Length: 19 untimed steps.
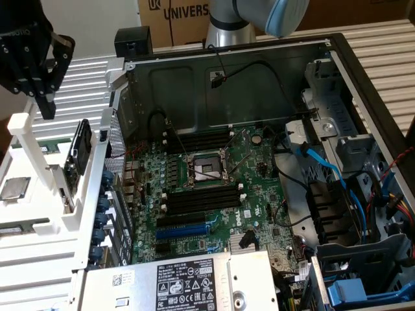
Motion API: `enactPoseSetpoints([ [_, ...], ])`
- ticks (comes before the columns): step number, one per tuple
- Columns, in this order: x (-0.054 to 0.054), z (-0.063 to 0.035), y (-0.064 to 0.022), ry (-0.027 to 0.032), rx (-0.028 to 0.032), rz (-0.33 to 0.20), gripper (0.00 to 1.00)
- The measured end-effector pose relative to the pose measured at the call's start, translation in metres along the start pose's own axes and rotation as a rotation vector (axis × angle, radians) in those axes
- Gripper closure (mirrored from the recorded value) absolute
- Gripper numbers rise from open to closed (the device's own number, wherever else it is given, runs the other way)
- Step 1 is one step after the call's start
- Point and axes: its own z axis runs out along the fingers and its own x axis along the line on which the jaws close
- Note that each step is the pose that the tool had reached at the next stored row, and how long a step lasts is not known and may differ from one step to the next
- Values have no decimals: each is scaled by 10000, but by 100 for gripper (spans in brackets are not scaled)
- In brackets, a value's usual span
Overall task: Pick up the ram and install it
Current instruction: 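Reach for the ram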
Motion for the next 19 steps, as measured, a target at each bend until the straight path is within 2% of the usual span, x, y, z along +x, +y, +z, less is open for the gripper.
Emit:
enactPoseSetpoints([
  [6, 266, 61, -2, 40, 1, -15, 90],
  [10, 400, 75, -2, 56, 5, -83, 90],
  [14, 515, 82, -2, 64, 55, -179, 90],
  [16, 551, 85, -1, 72, 145, -225, 90],
  [19, 596, 89, -1, 93, 379, -272, 90],
])
